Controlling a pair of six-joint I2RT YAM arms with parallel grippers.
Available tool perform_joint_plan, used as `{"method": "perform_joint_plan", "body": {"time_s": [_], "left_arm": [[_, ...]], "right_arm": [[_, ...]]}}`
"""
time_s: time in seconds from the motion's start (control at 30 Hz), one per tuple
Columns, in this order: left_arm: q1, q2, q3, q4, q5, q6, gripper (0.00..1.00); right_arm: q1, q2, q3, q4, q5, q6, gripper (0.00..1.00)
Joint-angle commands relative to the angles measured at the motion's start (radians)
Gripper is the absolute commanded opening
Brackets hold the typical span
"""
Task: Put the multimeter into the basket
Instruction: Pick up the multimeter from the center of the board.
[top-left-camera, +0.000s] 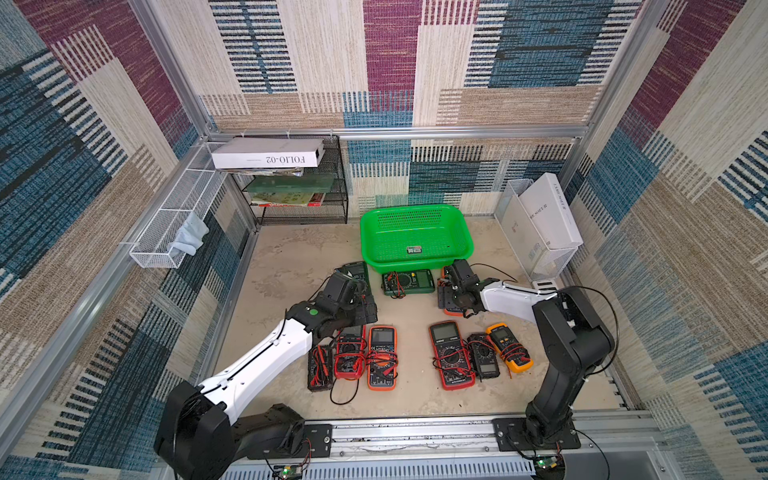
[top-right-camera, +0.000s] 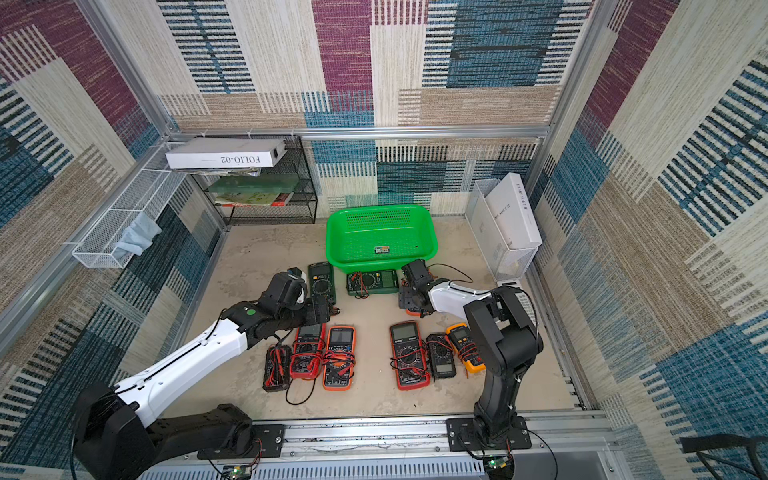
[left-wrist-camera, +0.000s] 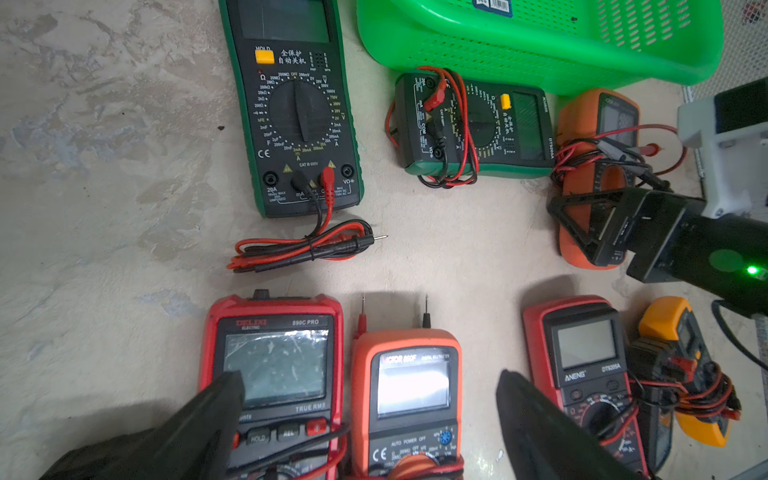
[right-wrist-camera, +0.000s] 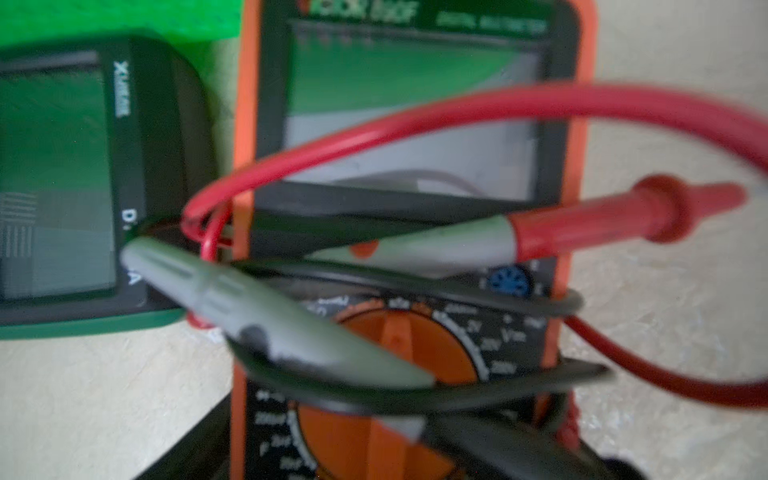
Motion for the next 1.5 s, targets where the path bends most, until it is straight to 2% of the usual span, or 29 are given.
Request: {"method": "perform_joint_plan", "body": {"time_s": [0.0,0.13,0.2,0.63,0.9,1.23,1.47], "left_arm": [[-0.005,0.006,0.013,0.023,0.014,0.002,1.00],[-0.014,0.015,0.024,0.025,0.022,0.003,0.99],[-0.017,0.017,0.034,0.026,0.026,0.004,1.00],[-0.036,0.023,0.109,0.024,0.090,-0.006,1.00],[-0.039,0.043,0.160,0.067,0.160,-0.036,1.00],[-0.039,0.139,0.255,0.094,0.214,-0.060,1.00],[-0.037,0.208,0.297,0.135,0.236,-0.044,1.00]], "right_arm": [[0.000,-0.012,-0.013,0.002,-0.003,0.003,0.72],[-0.001,-0.053,-0.038,-0.009,0.001,0.004,0.63],[-0.001,-0.080,-0.050,-0.016,0.003,0.005,0.62],[0.001,-0.310,-0.082,-0.102,-0.008,0.011,0.59],[0.001,-0.444,-0.032,-0.174,-0.041,0.027,0.59],[0.004,-0.401,0.130,-0.226,-0.065,0.015,0.59],[0.001,-0.269,0.282,-0.220,-0.065,-0.022,0.59]]}}
